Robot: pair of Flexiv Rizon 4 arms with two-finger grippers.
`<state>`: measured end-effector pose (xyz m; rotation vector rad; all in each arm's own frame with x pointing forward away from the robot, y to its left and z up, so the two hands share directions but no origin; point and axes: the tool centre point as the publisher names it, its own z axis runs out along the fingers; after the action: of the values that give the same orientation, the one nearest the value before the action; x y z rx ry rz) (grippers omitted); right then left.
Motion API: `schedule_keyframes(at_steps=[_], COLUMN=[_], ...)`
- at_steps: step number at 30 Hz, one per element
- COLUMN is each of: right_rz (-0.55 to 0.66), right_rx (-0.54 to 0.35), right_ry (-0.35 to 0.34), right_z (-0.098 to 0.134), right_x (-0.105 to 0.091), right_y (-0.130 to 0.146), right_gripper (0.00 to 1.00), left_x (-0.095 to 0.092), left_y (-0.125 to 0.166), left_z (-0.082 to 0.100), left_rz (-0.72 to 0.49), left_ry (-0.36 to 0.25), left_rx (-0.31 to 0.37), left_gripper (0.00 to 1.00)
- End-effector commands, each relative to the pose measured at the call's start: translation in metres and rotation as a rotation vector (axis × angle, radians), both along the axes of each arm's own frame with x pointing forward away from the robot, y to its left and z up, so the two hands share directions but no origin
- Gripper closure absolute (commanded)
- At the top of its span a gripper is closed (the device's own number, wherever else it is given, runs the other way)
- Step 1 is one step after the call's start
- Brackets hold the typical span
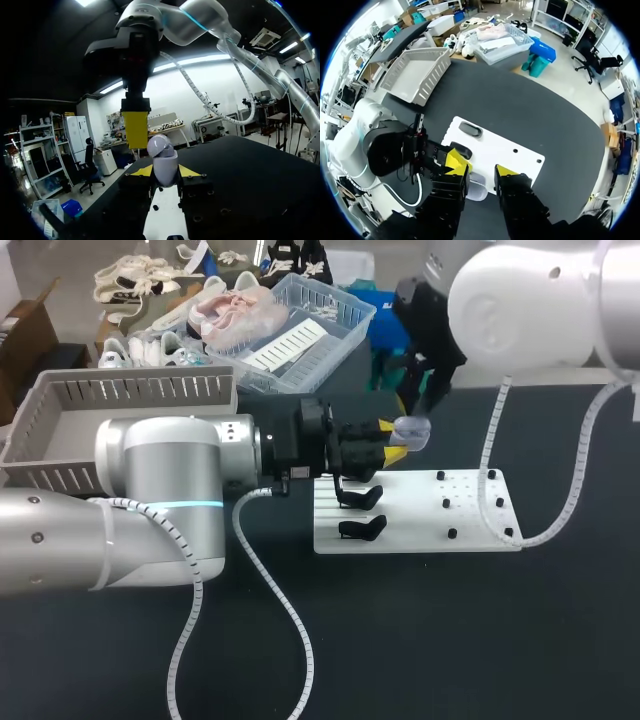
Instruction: Pick up each earbud case from the left stands, insert the matching earbuds, close the lid, and place the case in the box.
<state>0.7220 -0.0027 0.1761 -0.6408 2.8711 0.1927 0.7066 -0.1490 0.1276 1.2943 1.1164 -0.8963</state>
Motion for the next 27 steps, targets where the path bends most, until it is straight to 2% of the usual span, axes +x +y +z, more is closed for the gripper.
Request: schedule_keyframes(at_steps=[1,15,19,27], right_rz=[-0.01,-0.038,-0.035,-0.043], right_rx=[0.008,0.082,0.122,0.123], right_ry=[-0.028,-0.099,-0.118,-0.126], right_z=[-0.001,0.016,0.019,0.015], right_x=[-0.012,-0.028,-0.033,-0.037], right_y=[-0.003,-0.002,-0.002,-0.005], right_gripper=[0.69,0.67,0.67,0.65], left_x=[-0.001,-0.001,0.009,0.028], left_y=[-0.001,-0.001,0.015,0.058], left_z=[0.0,0.0,0.005,0.016], left_rz=[0.005,0.005,0.047,0.154], left_ry=[-0.002,-0.002,-0.022,-0.071], left_rx=[-0.001,-0.001,0.008,0.043], left_gripper=[1.0,1.0,1.0,1.0])
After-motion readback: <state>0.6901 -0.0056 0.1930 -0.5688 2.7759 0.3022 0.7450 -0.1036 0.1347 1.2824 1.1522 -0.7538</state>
